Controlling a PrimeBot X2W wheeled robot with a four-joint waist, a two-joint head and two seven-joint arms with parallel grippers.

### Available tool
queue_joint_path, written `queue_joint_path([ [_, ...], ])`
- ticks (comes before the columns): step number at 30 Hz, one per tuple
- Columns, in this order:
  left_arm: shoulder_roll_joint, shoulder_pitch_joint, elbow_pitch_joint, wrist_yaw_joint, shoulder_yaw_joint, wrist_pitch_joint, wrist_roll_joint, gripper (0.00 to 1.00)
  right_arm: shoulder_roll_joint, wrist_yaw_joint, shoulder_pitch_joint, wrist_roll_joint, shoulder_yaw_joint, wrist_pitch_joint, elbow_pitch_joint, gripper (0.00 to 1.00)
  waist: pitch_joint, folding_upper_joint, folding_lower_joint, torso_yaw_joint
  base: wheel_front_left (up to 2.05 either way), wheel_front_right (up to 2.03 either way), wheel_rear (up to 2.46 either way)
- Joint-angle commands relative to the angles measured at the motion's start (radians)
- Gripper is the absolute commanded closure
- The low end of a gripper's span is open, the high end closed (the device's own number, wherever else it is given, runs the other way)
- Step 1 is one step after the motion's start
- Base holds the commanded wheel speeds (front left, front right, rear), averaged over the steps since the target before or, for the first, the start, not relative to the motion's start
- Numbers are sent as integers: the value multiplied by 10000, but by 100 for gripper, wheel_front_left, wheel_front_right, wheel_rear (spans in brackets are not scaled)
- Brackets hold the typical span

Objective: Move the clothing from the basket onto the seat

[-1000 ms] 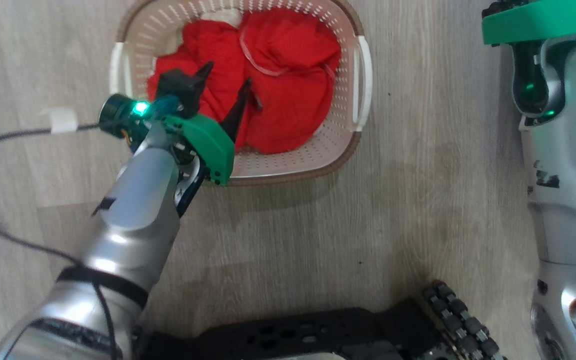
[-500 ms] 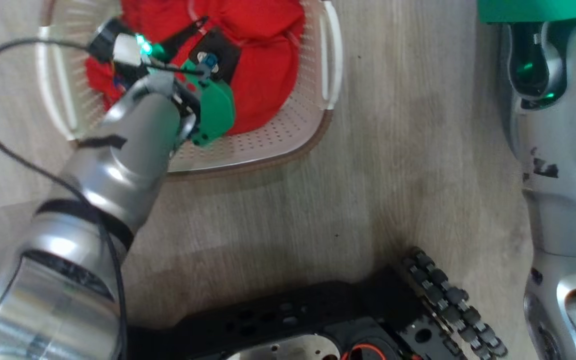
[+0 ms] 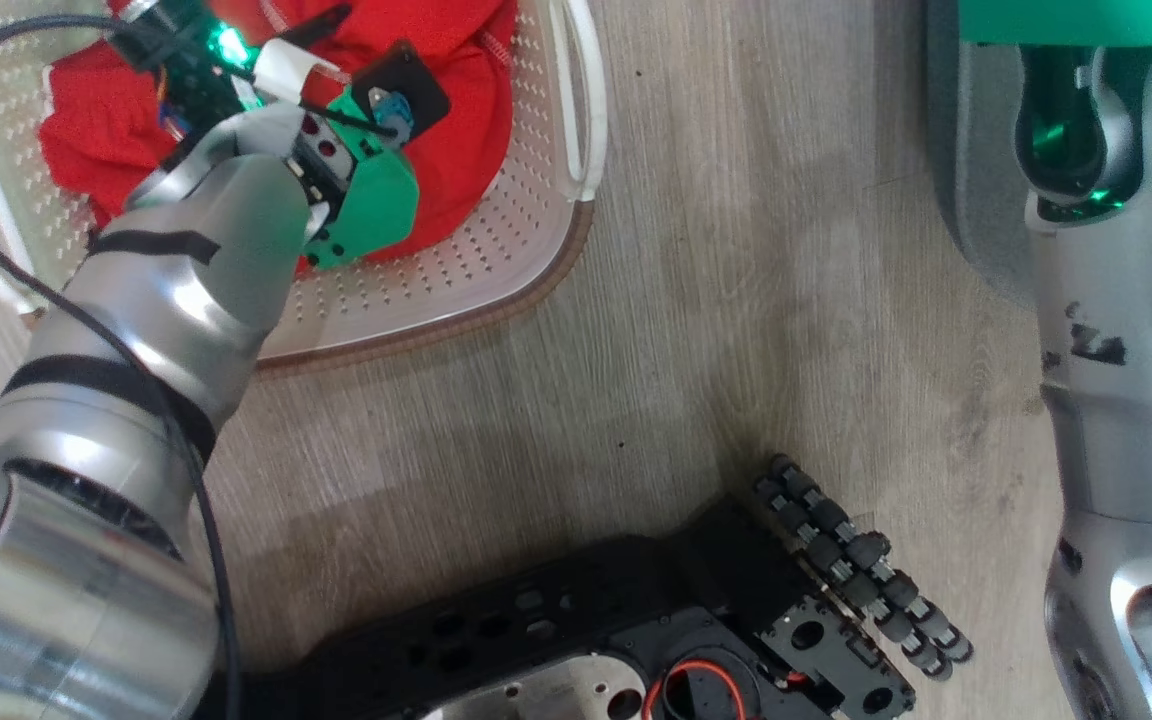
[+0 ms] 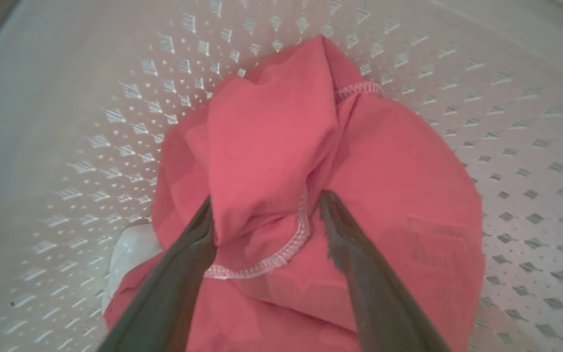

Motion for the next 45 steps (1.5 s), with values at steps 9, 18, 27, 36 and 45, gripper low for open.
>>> queue_joint_path([
  [9,293,-60,55,170,322,422,-469,100,163,-2,629,306,107,-61,-521,0,-10,-1,0,-199,0,0,0],
  [18,470,189,91,146,1019,217,-1425,100,163,-2,356,512,209,-61,-315,0,-412,-1,0,-294,0,0,0],
  [27,92,1224,-230,-42,1594,-232,-2411,100,164,-2,580,-106,362,-61,424,0,-2175,-1,0,585,0,0,0],
  [36,-48,2625,-1919,-15,2367,-254,-3211,100,156,-2,1057,-486,542,-61,1210,0,-3914,-1,0,1279,0,0,0],
  [45,-38,3956,-3072,8,3164,-255,-3580,100,-56,-2,1783,-429,726,-61,1876,0,-5514,-1,0,1763,0,0,0],
])
